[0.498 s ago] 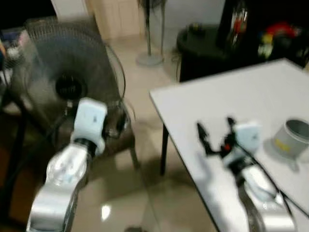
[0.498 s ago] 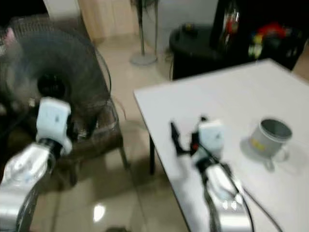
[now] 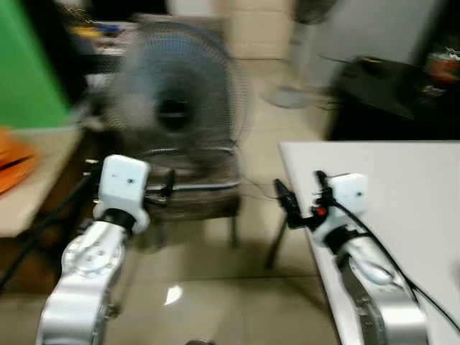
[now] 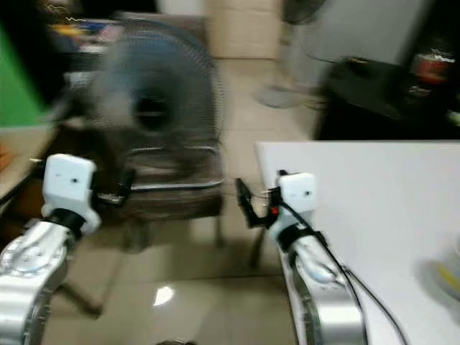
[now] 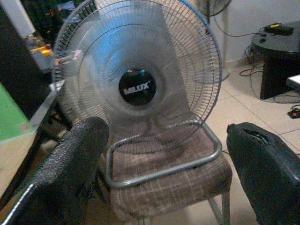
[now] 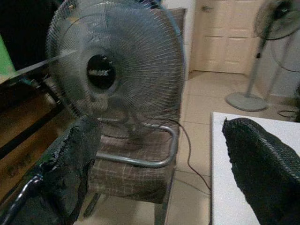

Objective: Setting the table

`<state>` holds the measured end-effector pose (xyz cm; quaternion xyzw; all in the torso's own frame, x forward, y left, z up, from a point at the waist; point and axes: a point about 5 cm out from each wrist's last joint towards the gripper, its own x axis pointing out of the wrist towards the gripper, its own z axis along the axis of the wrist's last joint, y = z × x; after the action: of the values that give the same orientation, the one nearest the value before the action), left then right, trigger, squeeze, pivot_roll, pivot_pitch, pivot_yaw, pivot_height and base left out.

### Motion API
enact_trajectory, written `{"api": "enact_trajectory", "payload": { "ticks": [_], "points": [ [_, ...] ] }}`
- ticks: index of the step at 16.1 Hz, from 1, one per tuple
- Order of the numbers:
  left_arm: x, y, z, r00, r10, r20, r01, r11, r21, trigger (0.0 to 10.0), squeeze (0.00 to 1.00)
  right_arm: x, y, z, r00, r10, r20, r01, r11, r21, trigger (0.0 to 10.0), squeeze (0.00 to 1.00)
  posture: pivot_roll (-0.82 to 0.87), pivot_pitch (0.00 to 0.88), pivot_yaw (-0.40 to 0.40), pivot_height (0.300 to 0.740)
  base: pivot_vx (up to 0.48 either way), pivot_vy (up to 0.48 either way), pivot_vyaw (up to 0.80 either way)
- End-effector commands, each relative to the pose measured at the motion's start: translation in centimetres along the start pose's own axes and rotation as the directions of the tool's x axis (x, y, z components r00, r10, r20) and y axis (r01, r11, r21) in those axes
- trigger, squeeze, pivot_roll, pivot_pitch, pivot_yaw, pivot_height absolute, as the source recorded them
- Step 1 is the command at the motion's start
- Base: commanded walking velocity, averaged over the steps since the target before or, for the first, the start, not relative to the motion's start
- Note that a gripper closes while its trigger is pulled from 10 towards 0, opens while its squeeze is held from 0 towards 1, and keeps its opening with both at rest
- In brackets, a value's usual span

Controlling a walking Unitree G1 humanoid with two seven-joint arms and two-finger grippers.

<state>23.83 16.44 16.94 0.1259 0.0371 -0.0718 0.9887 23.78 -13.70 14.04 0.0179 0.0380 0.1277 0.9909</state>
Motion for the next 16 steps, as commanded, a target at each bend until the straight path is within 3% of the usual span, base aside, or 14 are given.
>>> {"api": "enact_trajectory", "payload": {
  "ticks": [1, 3, 6, 16],
  "points": [
    [0.0, 0.4, 0.2, 1.0, 0.015, 0.007, -0.015, 1.0, 0.027, 10.0, 0.0, 0.0, -0.1, -0.5, 1.0, -0.023, -0.01, 0.023, 0.999, 0.043, 10.0, 1.0, 0.16, 0.0, 0.009, 0.74, 0.0, 0.356, 0.0],
    [0.3, 0.8, 0.5, 1.0, 0.024, 0.013, -0.024, 0.999, 0.031, 10.0, 0.0, 0.4, -0.3, -0.7, 0.998, -0.057, -0.02, 0.059, 0.995, 0.086, 10.0, 1.0, 0.17, 0.0, 0.007, 0.74, 0.0, 0.358, 0.0],
    [0.5, 1.2, 0.6, 1.0, 0.017, 0.016, -0.018, 0.999, 0.042, 10.0, 0.0, 1.2, 0.1, -0.5, 0.999, -0.047, -0.027, 0.049, 0.997, 0.053, 10.0, 1.0, 0.15, 0.0, 0.026, 0.74, 0.0, 0.36, 0.0],
    [0.6, 1.5, 0.8, 1.0, 0.024, 0.017, -0.025, 0.999, 0.046, 10.0, 0.0, 1.6, 0.2, -0.3, 0.999, -0.037, -0.023, 0.038, 0.995, 0.089, 10.0, 1.0, 0.16, 0.0, 0.028, 0.74, 0.0, 0.341, 0.0]
  ]
}}
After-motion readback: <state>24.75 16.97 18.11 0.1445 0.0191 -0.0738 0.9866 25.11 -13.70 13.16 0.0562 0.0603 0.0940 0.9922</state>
